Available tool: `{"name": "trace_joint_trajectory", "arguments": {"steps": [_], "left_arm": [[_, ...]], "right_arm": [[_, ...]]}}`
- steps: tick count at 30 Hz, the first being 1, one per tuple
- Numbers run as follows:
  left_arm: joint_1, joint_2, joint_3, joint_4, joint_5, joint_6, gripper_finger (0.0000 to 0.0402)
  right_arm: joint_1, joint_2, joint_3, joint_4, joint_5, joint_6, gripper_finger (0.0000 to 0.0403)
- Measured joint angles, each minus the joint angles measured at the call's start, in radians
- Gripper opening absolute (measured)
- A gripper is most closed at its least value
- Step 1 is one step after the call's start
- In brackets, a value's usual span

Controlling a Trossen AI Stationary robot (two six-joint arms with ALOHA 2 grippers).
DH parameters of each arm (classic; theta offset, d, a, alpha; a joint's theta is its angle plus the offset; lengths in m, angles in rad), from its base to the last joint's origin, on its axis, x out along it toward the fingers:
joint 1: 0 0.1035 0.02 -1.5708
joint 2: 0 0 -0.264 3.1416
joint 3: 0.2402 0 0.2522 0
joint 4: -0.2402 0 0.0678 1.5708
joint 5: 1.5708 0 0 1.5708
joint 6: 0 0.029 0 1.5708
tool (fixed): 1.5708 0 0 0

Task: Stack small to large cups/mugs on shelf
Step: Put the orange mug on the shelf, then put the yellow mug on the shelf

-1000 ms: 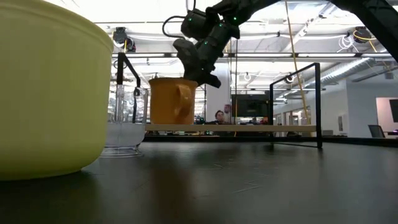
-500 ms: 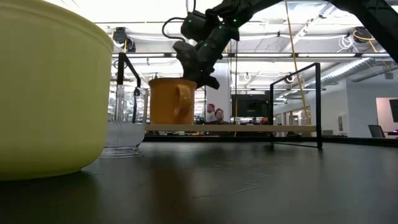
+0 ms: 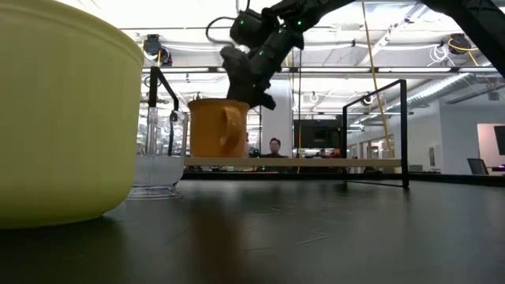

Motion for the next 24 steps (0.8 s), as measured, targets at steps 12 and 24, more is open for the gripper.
{"name": "trace_joint_trajectory", "arguments": {"steps": [12,24], "left_arm": [[0.000,0.000,0.000,0.001,0.000,0.001,0.0081],[0.000,0.000,0.000,0.063,0.000,0.027,0.0081]], "right_arm": [[-0.005,-0.208,0.000,-0.017,0.000,-0.115,0.0133],[0.102,-0.535,-0.063,-0.129,0.055,-0.257,0.0008]]}}
